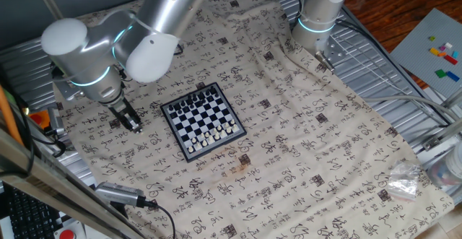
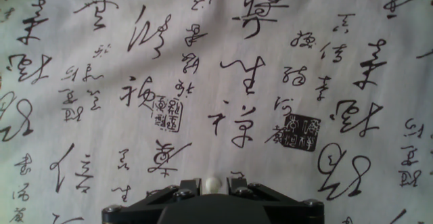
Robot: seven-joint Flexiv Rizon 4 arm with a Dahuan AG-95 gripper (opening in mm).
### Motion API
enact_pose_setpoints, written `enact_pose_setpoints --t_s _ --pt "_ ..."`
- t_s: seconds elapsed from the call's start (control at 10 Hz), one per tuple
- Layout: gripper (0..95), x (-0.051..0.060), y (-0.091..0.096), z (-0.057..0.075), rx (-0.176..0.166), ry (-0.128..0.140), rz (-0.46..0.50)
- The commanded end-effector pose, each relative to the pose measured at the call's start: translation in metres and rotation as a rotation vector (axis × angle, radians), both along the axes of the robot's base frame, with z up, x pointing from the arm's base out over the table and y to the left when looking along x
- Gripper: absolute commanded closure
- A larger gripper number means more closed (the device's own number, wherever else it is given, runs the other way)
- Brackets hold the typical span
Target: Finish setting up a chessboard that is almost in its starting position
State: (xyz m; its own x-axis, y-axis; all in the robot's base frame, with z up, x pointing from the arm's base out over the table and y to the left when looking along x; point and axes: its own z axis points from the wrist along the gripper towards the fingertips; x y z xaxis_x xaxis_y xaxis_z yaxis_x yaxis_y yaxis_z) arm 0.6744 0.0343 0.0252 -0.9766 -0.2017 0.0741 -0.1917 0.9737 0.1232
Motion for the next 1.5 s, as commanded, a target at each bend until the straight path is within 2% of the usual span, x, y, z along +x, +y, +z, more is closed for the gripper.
enact_pose_setpoints --t_s 0.1,0.4,0.5,1.0,1.2,1.5 --pt "76.0 -0.002 0.000 -0.001 0.002 -0.002 -0.004" --pt "76.0 -0.007 0.000 -0.003 0.000 -0.004 -0.006" --pt "95.0 -0.008 0.000 -0.003 0.001 -0.009 -0.010" --pt "95.0 -0.008 0.001 -0.003 -0.001 -0.009 -0.011" --pt "95.0 -0.009 0.003 0.008 -0.004 -0.001 -0.011" --pt "95.0 -0.017 0.013 0.037 -0.013 0.016 -0.008"
